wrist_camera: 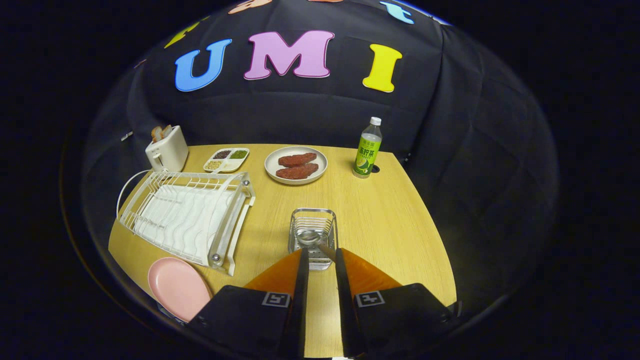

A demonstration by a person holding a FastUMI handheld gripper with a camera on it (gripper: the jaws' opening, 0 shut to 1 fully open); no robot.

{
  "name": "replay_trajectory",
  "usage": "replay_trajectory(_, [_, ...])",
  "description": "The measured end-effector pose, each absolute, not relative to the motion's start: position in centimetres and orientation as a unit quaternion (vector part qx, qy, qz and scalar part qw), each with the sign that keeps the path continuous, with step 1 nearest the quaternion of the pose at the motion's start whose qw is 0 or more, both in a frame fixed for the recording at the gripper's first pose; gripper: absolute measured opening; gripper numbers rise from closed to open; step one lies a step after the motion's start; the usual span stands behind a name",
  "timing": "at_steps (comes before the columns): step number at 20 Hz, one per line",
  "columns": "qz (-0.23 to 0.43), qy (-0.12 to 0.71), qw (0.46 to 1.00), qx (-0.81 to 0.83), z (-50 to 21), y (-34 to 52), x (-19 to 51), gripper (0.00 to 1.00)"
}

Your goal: Take the plate from the dish rack, then take the spoon from the basket and place it into the plate.

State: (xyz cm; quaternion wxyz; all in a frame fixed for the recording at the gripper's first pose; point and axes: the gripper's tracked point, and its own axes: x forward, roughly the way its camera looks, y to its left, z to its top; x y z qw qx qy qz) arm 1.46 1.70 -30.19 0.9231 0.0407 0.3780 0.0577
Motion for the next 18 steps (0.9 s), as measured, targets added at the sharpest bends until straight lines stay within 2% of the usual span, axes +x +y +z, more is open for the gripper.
replay_trajectory(8, [0.073,0.377,0.923,0.013,-32.1,0.7,2.8,0.33])
replay_trajectory(10, [0.084,0.394,0.915,0.004,-33.1,1.0,2.2,0.38])
replay_trajectory(13, [0.092,0.402,0.911,0.006,-33.9,1.3,1.9,0.38])
replay_trajectory(16, [0.09,0.41,0.907,0.025,-34.1,1.7,2.0,0.28])
replay_trajectory(18, [0.09,0.417,0.903,0.041,-34.2,2.0,2.0,0.25])
